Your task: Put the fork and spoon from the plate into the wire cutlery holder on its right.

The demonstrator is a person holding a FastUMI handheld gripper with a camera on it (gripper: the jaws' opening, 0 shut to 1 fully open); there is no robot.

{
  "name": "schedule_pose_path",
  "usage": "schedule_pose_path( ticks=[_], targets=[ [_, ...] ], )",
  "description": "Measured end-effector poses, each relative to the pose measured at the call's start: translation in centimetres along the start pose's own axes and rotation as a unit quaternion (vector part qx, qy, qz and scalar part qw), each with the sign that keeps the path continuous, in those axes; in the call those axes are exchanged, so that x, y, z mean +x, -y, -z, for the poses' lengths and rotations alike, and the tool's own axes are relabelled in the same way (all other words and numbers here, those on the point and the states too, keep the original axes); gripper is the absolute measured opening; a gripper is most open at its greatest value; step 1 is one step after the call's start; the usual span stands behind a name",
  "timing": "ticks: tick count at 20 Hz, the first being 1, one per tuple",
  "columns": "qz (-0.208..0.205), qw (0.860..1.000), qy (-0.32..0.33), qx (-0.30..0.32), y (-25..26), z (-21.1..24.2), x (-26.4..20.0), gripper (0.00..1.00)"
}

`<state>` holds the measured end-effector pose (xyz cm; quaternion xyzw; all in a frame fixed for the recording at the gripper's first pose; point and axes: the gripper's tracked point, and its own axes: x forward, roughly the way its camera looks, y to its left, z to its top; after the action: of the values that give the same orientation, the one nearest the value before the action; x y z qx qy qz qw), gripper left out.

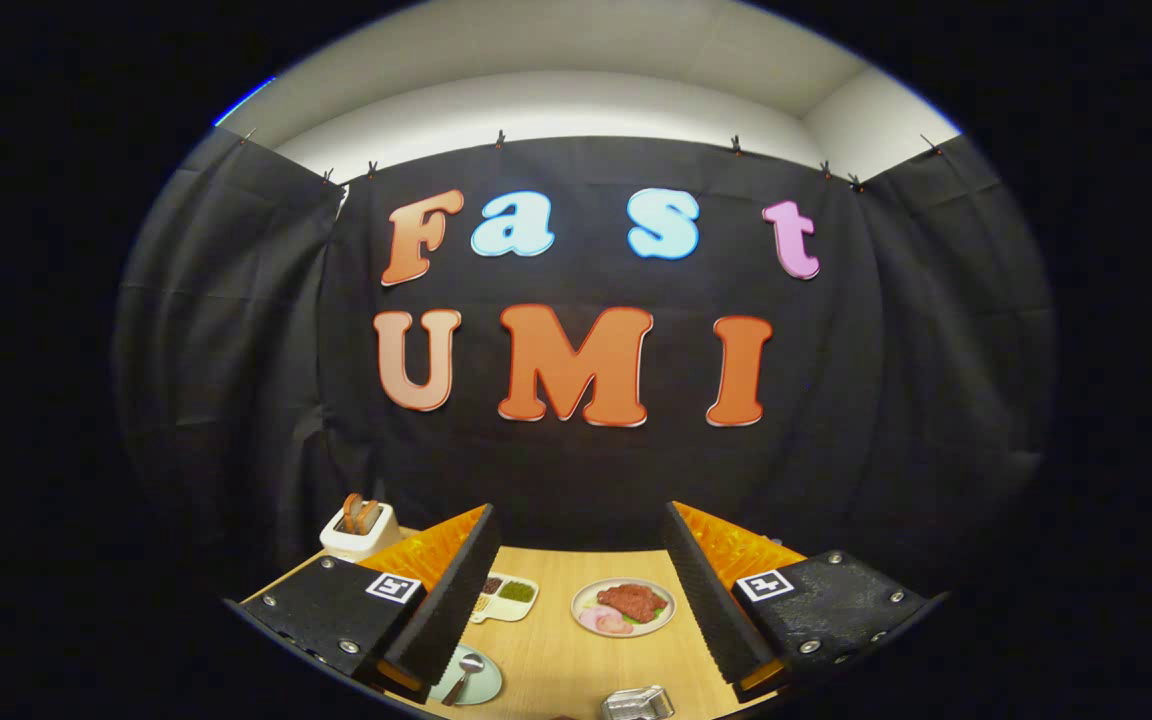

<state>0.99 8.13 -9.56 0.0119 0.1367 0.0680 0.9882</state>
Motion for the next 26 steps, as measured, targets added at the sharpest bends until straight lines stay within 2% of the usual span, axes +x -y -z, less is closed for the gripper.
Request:
schedule_pose_path(
  ticks=[5,8,12,17,26],
  targets=[
    [-0.051,0.994,-0.097,0.003,-5.3,6.4,1.8,0.99],
    [-0.06,0.979,-0.194,-0.01,-7.7,12.6,3.0,0.99],
    [-0.077,0.946,-0.314,-0.012,-10.1,19.9,2.6,0.99],
    [-0.084,0.894,-0.441,0.005,-12.3,27.4,1.2,0.99],
    [-0.087,0.818,-0.569,0.008,-15.1,36.5,0.9,0.94]
  ],
)
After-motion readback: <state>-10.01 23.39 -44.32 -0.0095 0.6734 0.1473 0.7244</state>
